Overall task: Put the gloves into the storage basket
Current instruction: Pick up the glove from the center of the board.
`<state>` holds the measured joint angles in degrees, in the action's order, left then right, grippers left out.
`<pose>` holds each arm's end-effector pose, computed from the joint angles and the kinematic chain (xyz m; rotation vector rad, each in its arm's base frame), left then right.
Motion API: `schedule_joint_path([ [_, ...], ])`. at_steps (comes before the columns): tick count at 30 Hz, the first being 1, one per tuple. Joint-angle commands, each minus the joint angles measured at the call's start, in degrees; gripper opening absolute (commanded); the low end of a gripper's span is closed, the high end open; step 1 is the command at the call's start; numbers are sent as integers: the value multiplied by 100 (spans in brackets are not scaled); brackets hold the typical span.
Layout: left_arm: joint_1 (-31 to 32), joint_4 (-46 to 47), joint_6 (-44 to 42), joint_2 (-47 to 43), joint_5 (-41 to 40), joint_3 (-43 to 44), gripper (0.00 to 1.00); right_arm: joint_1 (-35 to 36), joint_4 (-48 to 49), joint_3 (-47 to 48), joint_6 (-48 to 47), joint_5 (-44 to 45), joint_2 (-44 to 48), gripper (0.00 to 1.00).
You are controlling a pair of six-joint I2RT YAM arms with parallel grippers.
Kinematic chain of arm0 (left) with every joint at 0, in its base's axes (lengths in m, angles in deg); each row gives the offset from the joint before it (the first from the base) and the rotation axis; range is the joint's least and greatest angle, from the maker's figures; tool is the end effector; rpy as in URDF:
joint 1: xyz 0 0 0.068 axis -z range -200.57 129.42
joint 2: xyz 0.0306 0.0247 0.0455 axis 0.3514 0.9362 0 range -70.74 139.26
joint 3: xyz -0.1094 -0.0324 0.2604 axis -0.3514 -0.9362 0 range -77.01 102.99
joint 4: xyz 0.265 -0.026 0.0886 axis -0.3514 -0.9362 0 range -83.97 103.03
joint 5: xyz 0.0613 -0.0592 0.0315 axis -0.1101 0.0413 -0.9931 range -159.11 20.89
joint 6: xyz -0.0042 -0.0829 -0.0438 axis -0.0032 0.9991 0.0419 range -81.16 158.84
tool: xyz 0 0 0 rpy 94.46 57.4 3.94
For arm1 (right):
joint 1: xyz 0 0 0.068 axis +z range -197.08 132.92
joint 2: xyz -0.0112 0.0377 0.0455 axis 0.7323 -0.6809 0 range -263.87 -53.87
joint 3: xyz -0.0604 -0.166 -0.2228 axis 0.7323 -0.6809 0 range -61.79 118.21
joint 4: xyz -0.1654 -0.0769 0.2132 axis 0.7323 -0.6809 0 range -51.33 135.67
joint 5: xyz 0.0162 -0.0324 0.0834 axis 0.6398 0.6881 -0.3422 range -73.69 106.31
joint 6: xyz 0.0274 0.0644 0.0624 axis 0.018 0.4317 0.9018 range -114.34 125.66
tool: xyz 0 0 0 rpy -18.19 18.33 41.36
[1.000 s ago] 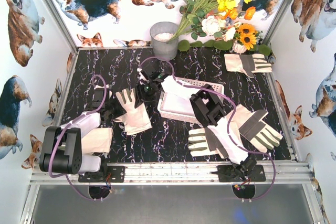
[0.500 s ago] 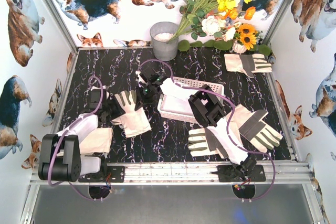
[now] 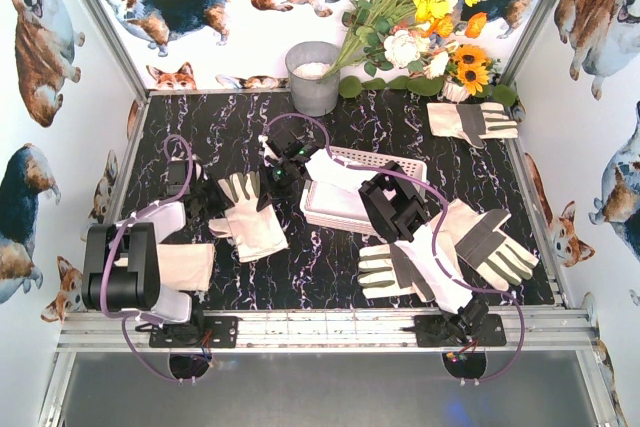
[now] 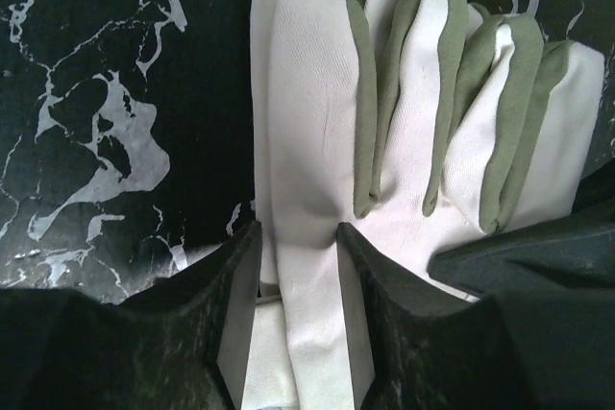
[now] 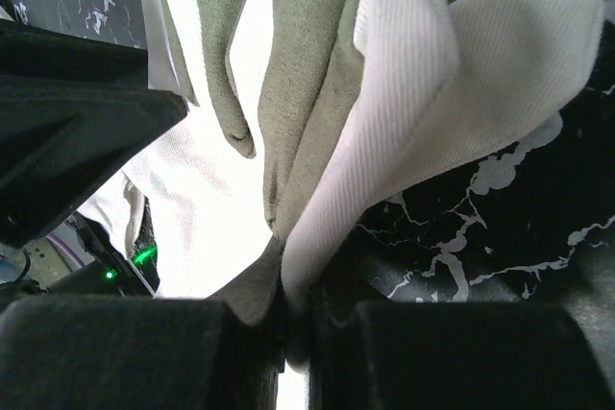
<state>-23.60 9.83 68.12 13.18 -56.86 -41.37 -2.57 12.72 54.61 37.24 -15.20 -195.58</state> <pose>0.3101 -0.0016 0.1070 -0.6046 2.4232 -0.4590 0.3818 0.4373 0.1009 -0.5434 2.7821 1.1228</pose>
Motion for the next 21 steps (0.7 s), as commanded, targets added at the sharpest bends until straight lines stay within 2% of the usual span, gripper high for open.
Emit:
schedule_joint_path([
  [1, -69, 179, -99, 299, 208, -17, 31, 32, 43, -43, -125, 117, 241, 0],
  [6, -68, 468, 130, 362, 353, -245, 24, 37, 46, -4, -108, 116, 223, 0],
  [16, -75, 402, 216, 105, 380, -400, 0, 32, 81, 181, -82, 89, 238, 0],
  [21, -68, 204, 276, -421, 312, -410, 0, 34, 32, 269, -160, 26, 351, 0],
])
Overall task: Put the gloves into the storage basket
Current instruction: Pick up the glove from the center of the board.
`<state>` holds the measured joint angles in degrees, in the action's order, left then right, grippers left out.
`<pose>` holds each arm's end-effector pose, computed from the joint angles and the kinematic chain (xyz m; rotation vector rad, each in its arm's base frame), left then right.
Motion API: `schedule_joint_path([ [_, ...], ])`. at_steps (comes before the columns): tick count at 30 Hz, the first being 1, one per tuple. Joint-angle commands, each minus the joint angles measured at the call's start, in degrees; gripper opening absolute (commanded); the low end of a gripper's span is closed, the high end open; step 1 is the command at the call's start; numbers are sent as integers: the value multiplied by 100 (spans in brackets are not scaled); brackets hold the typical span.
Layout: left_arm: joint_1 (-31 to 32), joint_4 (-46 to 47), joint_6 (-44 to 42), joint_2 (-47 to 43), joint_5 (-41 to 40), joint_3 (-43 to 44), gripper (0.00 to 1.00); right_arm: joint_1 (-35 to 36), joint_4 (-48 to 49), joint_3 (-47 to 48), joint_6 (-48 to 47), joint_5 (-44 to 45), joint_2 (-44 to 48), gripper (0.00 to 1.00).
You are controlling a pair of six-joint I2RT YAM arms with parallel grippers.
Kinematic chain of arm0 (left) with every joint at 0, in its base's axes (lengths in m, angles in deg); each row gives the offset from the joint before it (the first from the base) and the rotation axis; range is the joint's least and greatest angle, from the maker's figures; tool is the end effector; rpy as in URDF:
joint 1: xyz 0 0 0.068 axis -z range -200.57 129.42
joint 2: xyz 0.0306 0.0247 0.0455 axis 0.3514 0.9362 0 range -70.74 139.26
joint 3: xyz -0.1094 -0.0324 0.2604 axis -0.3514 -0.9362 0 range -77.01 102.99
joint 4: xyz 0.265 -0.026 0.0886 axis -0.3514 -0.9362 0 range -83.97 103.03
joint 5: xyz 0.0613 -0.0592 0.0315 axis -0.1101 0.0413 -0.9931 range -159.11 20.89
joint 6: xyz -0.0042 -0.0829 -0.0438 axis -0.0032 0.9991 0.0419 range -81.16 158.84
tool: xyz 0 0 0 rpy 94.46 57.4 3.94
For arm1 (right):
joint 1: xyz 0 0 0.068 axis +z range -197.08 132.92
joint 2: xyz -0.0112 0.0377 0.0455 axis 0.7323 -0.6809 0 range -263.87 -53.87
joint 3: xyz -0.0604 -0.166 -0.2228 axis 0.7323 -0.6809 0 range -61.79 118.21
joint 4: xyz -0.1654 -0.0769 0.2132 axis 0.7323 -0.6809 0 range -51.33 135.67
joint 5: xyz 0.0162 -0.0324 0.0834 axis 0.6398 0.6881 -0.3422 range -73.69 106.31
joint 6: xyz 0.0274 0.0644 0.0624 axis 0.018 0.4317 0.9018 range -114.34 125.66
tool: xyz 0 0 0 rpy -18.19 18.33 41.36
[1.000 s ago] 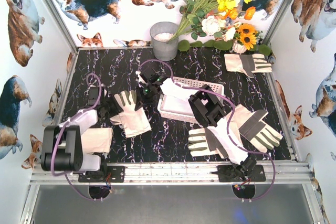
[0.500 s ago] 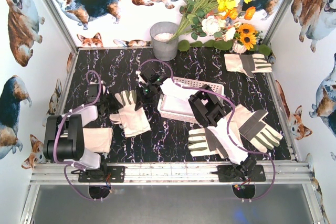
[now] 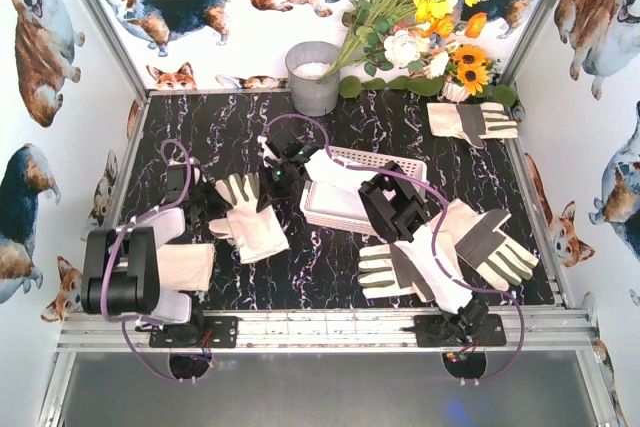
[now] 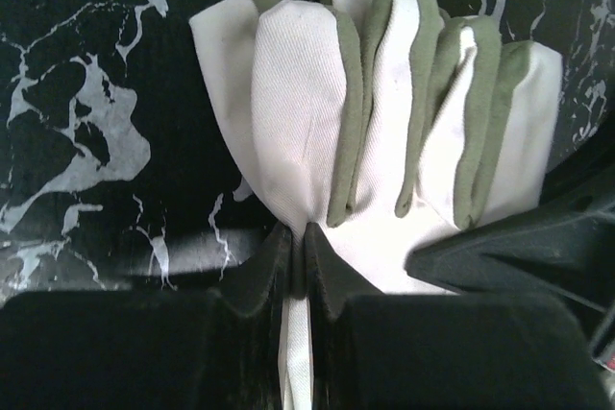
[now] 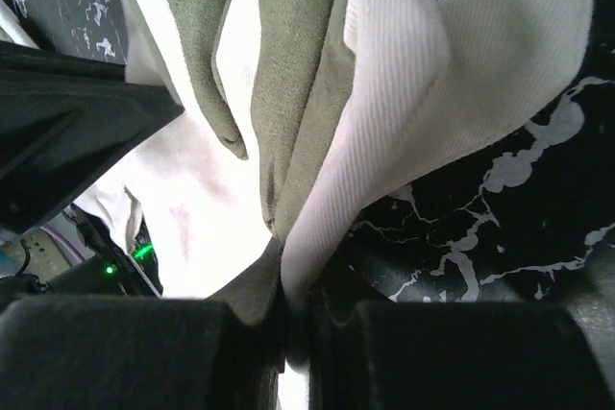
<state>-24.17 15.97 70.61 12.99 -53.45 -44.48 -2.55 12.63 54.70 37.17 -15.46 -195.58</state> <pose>0.3071 -0.0036 0.1024 -0.6202 2.3667 -0.5528 0.3815 0.4377 0.1015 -0.5476 2.7818 1.1284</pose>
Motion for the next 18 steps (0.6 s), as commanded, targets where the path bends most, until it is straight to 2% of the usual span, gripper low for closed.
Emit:
schedule_joint_path([
  [1, -12, -490, 37, -525, -39, -98, 0, 36, 16, 261, -191, 42, 397, 0],
  [13, 29, -810, 404, -1488, 566, -667, 0, 49, -605, 1, -771, -111, 1250, 0],
  [18, 60, -737, 627, -1888, 1235, -976, 0, 82, -1051, -564, -1341, -135, 1742, 0],
])
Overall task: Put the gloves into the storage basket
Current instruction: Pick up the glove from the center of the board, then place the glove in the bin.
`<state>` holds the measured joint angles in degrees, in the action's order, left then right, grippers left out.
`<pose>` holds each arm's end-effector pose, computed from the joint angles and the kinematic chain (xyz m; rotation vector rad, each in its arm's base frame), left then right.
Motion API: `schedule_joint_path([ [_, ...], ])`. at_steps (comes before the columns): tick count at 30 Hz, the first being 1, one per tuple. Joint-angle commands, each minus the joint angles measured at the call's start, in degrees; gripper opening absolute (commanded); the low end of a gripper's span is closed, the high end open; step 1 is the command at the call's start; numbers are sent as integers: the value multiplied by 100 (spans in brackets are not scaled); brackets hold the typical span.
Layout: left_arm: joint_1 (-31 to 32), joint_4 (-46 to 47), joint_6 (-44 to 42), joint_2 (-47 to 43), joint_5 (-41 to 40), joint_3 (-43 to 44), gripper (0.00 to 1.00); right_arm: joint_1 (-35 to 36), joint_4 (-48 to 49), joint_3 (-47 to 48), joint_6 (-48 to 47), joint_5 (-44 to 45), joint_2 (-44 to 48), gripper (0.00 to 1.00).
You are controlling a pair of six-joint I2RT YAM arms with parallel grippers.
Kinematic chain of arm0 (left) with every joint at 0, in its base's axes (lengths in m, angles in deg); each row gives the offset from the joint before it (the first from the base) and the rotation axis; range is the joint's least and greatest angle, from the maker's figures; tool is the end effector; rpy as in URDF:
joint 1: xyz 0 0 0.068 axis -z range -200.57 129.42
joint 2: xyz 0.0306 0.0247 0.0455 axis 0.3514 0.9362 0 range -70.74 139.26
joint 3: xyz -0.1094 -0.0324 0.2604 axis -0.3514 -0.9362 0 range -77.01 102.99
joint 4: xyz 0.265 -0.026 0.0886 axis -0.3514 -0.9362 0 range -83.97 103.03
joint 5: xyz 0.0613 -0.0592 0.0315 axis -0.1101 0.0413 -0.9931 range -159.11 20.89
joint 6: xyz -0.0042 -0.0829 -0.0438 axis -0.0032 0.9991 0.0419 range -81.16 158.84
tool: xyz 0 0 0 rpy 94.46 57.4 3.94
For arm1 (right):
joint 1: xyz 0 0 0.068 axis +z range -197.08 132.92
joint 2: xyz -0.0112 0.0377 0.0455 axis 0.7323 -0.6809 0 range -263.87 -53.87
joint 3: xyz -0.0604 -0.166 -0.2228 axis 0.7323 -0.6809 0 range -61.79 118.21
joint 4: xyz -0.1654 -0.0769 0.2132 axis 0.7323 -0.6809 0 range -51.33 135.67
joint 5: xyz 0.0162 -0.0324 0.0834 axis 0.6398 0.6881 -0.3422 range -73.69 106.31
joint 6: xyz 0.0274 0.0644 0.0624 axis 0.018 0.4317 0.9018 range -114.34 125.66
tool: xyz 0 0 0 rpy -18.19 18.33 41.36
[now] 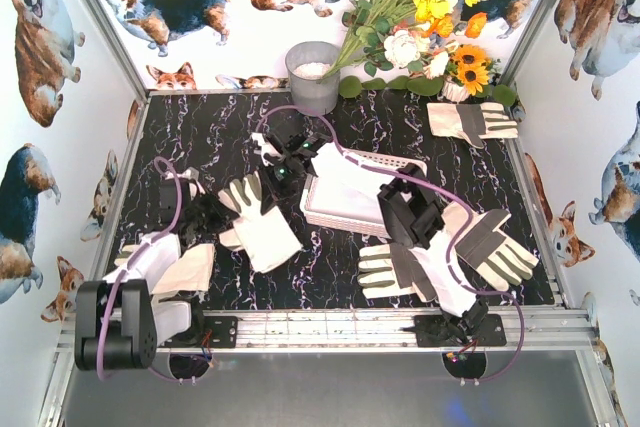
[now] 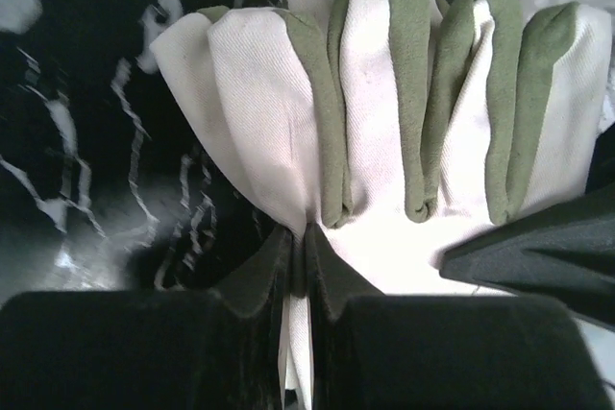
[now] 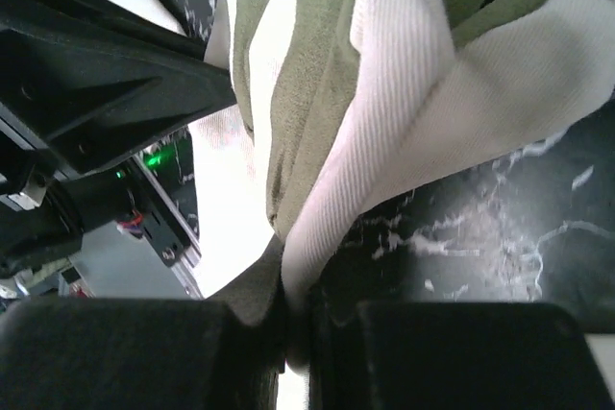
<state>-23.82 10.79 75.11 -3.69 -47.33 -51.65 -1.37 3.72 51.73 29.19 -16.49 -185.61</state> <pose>0.2616 -0.0166 0.1299 -0.6205 2.3020 -0.7256 0.3489 0.4232 0.1674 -0.7611 2.7307 1.1122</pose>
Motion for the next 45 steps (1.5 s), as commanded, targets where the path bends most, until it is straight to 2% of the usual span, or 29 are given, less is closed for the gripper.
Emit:
schedule_joint_path([
  [1, 24, -321, 167, -302, 700, -263, 4, -36, -219, -426, -644, 21, 878, 0],
  [4, 19, -702, -2, -649, 687, -153, 29, -36, -331, -895, -971, 196, 1297, 0],
  [9, 26, -733, -10, -1109, 668, -127, 54, -40, -288, -1572, -1361, 130, 1818, 0],
  [17, 25, 682, 665, -1151, 1597, -693, 81, -313, 381, -2602, -1210, -450, 2608, 0],
  [21, 19, 2029, 1254, -1227, 2362, -1021, 95, -598, 644, -2943, -1080, -902, 2909, 0],
  [24, 30, 2600, 1548, -1216, 2587, -1158, 100, -713, 654, -3025, -1133, -1038, 3102, 0],
  [31, 190, 3284, 1893, -1132, 2827, -1068, 100, -845, 664, -3011, -1221, -1649, 3568, 0],
  [35, 500, 3573, 2015, -1117, 2887, -877, 100, -853, 704, -2993, -1278, -1919, 3848, 0],
  [39, 1066, 3956, 2202, -1015, 2817, -646, 100, -861, 726, -2975, -1284, -2050, 4010, 0],
  [42, 1418, 4563, 2499, -924, 2714, -605, 100, -862, 713, -2977, -1299, -1945, 4069, 0],
  [45, 1463, 4666, 2598, -953, 2517, -607, 97, -871, 482, -2940, -1485, -1672, 4078, 0],
])
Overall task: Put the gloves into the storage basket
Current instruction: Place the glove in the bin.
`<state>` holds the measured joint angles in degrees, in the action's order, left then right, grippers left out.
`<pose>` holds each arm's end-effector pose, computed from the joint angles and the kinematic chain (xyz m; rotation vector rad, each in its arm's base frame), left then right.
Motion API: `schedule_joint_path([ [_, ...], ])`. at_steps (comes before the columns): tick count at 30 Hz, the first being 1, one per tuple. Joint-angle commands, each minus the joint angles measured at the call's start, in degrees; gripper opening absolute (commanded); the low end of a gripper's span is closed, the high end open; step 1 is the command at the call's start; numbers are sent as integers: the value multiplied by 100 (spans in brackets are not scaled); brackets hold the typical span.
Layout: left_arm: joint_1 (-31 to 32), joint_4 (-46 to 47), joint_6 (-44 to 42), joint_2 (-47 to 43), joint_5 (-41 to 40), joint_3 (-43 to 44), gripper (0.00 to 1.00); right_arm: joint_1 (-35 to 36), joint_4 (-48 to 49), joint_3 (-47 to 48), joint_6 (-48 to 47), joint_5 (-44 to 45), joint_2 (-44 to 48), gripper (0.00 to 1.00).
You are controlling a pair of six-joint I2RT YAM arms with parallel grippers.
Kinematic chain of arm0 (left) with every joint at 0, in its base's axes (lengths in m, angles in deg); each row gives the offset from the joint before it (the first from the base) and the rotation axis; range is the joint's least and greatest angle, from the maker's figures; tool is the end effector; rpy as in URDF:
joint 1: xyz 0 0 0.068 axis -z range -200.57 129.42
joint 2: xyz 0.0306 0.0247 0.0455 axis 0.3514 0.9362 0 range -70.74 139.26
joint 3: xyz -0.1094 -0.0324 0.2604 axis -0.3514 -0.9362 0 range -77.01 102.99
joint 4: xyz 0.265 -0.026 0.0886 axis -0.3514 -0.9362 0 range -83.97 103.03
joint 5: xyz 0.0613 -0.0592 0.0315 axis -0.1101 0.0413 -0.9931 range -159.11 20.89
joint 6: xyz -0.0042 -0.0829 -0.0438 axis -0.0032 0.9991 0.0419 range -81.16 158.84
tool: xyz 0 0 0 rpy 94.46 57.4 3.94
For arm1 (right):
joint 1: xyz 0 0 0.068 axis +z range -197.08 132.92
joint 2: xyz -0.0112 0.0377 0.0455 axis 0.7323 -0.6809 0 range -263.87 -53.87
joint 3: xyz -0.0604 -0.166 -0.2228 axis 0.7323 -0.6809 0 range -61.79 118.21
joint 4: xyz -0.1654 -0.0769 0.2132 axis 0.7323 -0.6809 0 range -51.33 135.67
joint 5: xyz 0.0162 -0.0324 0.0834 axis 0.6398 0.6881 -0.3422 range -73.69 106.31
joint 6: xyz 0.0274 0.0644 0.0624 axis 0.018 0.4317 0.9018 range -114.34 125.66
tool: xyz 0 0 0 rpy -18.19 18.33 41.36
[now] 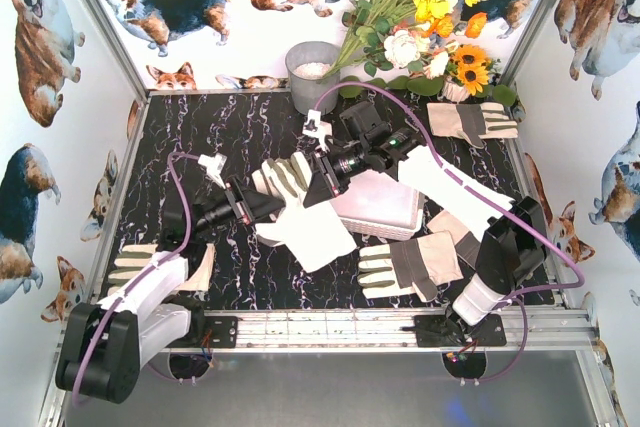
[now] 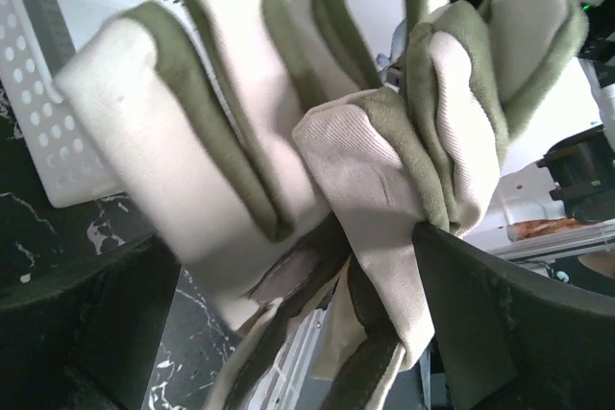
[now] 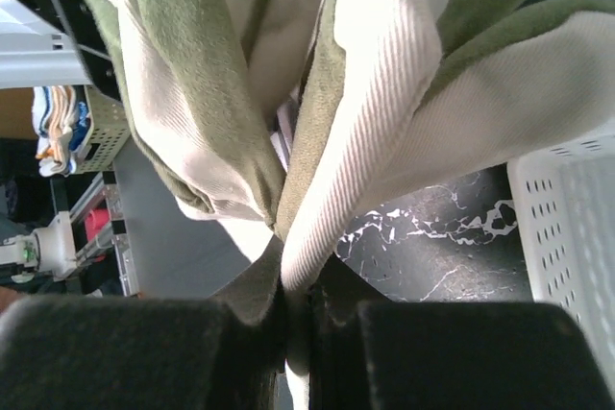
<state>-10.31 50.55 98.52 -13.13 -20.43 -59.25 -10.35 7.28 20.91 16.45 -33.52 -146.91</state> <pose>0.2288 -0.1060 0.2171 -0.0400 1.8584 -1.5705 0.2749 0.2857 0.3037 -0.9718 2.3015 1.4196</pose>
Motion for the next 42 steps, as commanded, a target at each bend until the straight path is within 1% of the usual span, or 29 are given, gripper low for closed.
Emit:
schedule_joint_path([
  [1, 109, 673, 252, -31, -229, 162, 95, 27, 28, 160, -284, 152, 207, 0],
  [2, 114, 666, 265, -56, -307, 159, 90, 27, -69, 192, -351, 259, 197, 0],
  [4, 147, 698, 305, -102, -407, 170, 85, 23, -242, 255, -442, 461, 169, 0],
  [6, 188, 711, 318, -151, -417, 188, 84, 14, -322, 273, -487, 628, 163, 0],
  [8, 217, 728, 338, -205, -406, 190, 85, 5, -351, 273, -469, 790, 163, 0],
  [12, 297, 813, 378, -273, -387, 154, 90, -15, -324, 274, -408, 947, 176, 0],
  [18, 452, 1342, 603, -266, -369, 60, 98, -96, -287, 273, -284, 1130, 176, 0],
  [21, 476, 1166, 511, -255, -479, 73, 97, -100, -283, 269, -299, 1090, 202, 0],
  [24, 546, 772, 288, -156, -713, 179, 86, -104, -338, 290, -434, 1022, 233, 0],
  [27, 661, 609, 159, 21, -1001, 289, 71, -104, -560, 357, -710, 1051, 242, 0],
  [30, 747, 268, -25, 198, -1346, 441, 53, -105, -1063, 532, -1148, 1266, 193, 0],
  [34, 1034, 66, -112, 444, -1872, 593, 30, -105, -1775, 763, -1703, 1965, 162, 0],
  [37, 1365, 38, -120, 637, -2289, 683, 12, -105, -2126, 872, -2000, 2593, 205, 0],
  [39, 1590, 24, -121, 720, -2648, 718, 3, -99, -2283, 932, -2170, 3085, 238, 0],
  [40, 1718, 2, -130, 745, -2843, 739, 0, -104, -2332, 954, -2258, 3344, 260, 0],
  [42, 1964, -98, -143, 796, -3296, 805, 0, -105, -2378, 990, -2431, 3883, 296, 0],
])
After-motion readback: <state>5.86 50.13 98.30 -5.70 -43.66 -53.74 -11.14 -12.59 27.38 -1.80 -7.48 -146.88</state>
